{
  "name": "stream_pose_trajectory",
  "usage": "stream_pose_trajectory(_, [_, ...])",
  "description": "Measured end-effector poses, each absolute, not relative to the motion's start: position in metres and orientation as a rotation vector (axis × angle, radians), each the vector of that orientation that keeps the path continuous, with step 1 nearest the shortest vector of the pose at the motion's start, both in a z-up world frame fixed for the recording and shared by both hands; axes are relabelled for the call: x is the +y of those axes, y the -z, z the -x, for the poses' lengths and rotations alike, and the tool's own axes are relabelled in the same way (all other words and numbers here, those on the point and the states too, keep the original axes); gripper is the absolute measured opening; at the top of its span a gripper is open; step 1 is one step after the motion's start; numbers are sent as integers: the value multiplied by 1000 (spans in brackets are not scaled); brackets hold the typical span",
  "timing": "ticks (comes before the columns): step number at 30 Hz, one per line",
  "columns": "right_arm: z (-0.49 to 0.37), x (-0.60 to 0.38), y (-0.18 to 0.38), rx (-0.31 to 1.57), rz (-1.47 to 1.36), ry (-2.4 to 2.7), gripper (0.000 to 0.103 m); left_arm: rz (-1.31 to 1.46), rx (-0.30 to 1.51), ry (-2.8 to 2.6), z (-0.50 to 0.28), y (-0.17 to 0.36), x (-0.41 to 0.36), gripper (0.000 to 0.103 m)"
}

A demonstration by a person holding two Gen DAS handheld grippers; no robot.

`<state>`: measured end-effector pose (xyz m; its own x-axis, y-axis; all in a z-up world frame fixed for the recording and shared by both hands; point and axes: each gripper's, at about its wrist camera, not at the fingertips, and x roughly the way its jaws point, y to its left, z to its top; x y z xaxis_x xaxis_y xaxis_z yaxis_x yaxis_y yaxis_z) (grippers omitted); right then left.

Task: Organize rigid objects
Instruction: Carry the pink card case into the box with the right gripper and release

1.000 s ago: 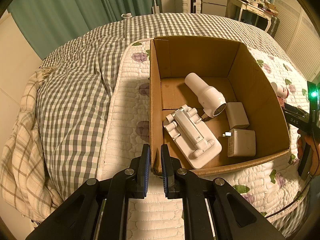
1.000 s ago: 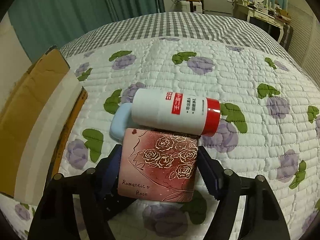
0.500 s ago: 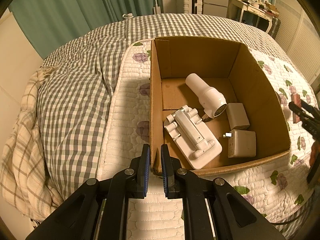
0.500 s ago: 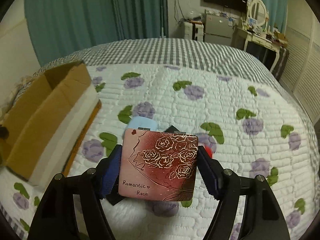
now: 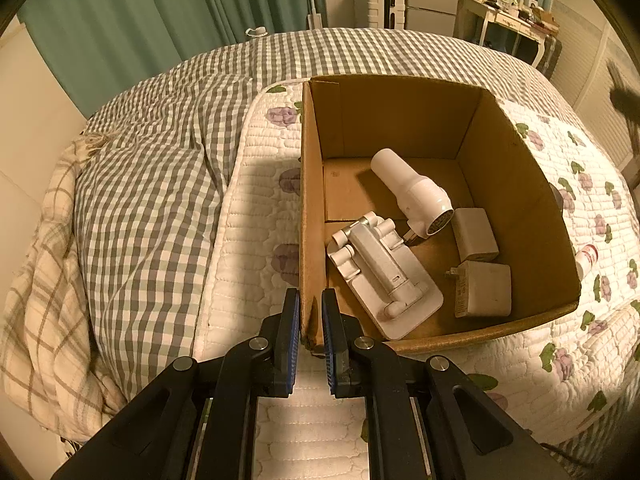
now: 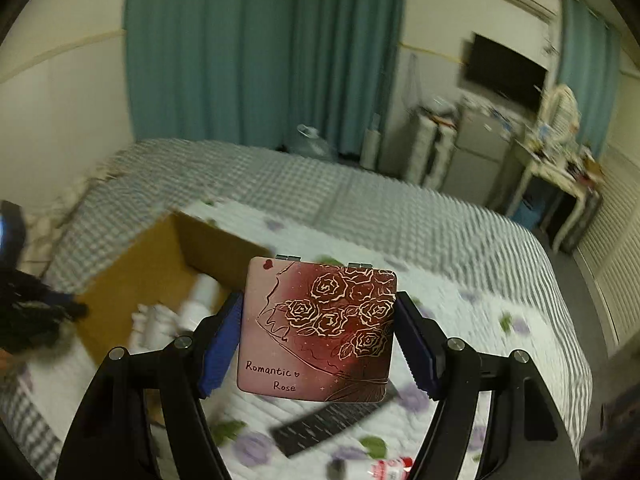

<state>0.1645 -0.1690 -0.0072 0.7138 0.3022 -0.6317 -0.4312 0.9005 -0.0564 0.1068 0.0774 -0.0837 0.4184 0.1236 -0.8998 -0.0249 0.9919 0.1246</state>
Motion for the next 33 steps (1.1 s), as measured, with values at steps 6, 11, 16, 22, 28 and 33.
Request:
stream_pose_trajectory(6, [-160, -105, -6, 627, 281, -526, 72, -94, 1131, -85, -106, 84, 78, 11])
stream_pose_trajectory(11, [-160, -63, 5, 645, 293, -588, 72, -88, 1129, -80, -106, 84, 78, 11])
stream_pose_trajectory(16, [-163, -35, 34, 704, 324, -616, 72, -81, 1127, -75, -105, 84, 79, 11])
stream_pose_trajectory(22, [-180, -24, 73, 793, 372, -576, 72, -78, 1126, -72, -106, 84, 80, 11])
stream_pose_trajectory(28, [-182, -28, 101, 881, 399, -570, 72, -76, 1128, -69, -106, 84, 80, 11])
stream_pose_trajectory(33, [-170, -32, 105, 891, 405, -598, 73, -78, 1128, -71, -106, 85, 81, 11])
